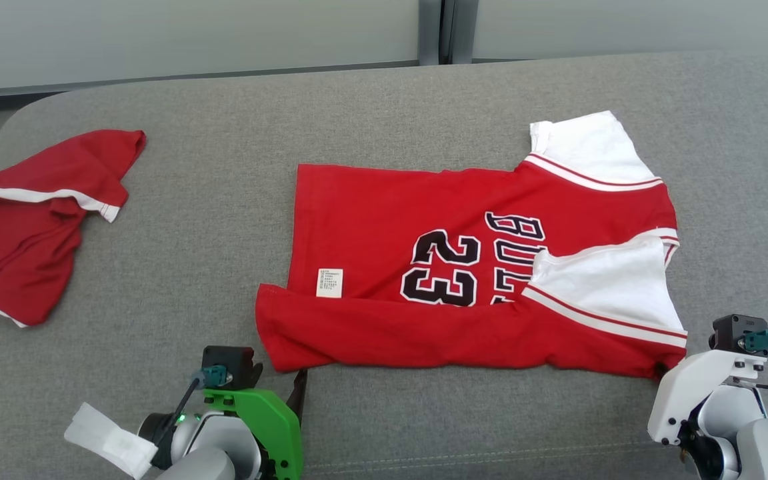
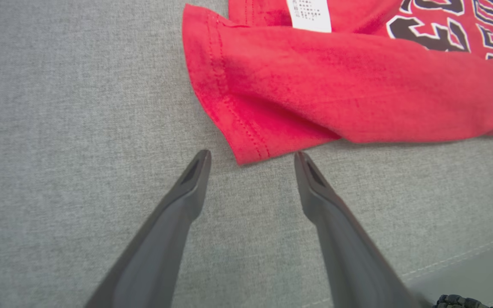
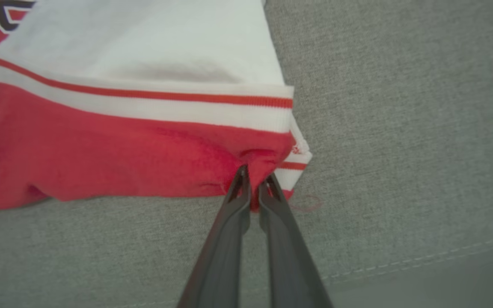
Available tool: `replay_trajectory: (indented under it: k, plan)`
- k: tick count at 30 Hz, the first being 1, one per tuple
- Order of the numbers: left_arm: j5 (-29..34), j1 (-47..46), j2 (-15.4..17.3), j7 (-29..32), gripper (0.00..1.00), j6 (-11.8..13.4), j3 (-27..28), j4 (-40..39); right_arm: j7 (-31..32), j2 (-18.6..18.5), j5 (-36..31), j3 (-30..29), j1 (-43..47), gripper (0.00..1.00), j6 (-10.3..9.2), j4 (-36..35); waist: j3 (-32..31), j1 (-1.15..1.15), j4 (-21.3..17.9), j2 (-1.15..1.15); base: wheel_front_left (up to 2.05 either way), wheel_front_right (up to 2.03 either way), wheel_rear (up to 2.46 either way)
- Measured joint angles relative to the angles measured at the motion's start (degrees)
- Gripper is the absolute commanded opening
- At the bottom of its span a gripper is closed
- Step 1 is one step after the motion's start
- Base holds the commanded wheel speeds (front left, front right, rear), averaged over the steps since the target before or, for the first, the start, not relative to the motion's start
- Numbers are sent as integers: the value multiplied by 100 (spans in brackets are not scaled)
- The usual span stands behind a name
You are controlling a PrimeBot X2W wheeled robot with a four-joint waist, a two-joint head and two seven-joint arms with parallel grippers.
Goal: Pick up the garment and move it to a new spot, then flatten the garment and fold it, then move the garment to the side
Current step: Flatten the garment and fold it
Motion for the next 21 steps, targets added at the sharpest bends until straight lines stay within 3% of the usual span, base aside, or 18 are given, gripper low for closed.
replay_trajectory:
  k: [12,13,14,15,21]
  plan:
    - [-149,-122,-194,0,98,-264,36,459,-4,-18,0,-24,-2,0,0,-8,14,0,-87,0,0,0,0]
    - [-153,-127,-199,0,41,-270,37,483,-11,-19,0,-26,-7,0,1,-9,24,0,-95,0,0,0,0]
    - [-158,-132,-209,0,7,-285,37,510,-12,-22,0,-25,-9,0,1,-9,32,0,-101,0,0,0,0]
    - [-180,-155,-229,-8,0,-310,38,563,-18,-30,0,-26,-13,0,3,-10,46,0,-107,0,0,0,0]
    - [-191,-186,-209,-60,0,-346,58,616,-26,-36,0,-37,-18,0,3,-11,44,0,-93,0,0,0,0]
